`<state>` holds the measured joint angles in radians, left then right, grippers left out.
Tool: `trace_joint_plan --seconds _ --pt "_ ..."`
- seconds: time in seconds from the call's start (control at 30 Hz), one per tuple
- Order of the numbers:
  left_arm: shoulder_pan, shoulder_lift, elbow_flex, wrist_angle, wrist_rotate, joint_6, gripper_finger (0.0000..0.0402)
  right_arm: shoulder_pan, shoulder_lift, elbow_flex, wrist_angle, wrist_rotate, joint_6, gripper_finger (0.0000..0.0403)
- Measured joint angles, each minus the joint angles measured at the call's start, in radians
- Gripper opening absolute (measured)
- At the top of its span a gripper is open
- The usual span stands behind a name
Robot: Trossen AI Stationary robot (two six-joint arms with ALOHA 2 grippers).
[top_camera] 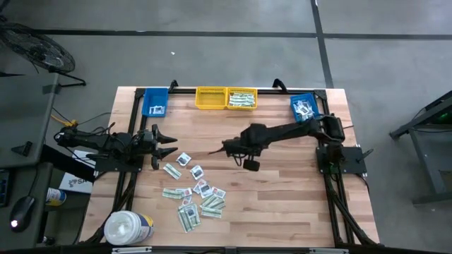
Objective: Pick & Place First Aid Supplies
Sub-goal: Put the black towelette pack into the right blue bin
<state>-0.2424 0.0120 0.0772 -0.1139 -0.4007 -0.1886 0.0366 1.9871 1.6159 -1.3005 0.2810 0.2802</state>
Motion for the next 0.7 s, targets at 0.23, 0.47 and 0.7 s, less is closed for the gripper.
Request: trace_joint_plan --seconds 0.23,0.47,0.7 --pt "0.000 0.000 0.000 0.000 0.000 0.000 0.0177 -0.096 -0.149 -0.268 0.112 -0.036 0.029 0.0000" --pt "0.000 0.000 0.000 0.000 0.000 0.000 0.0177 -0.267 -0.435 -0.542 0.207 -0.004 0.138 0.0000" --pt "0.000 0.000 0.000 0.000 0.000 0.000 0.0177 -0.466 -0.711 -0.690 0.170 0.164 0.297 0.0000"
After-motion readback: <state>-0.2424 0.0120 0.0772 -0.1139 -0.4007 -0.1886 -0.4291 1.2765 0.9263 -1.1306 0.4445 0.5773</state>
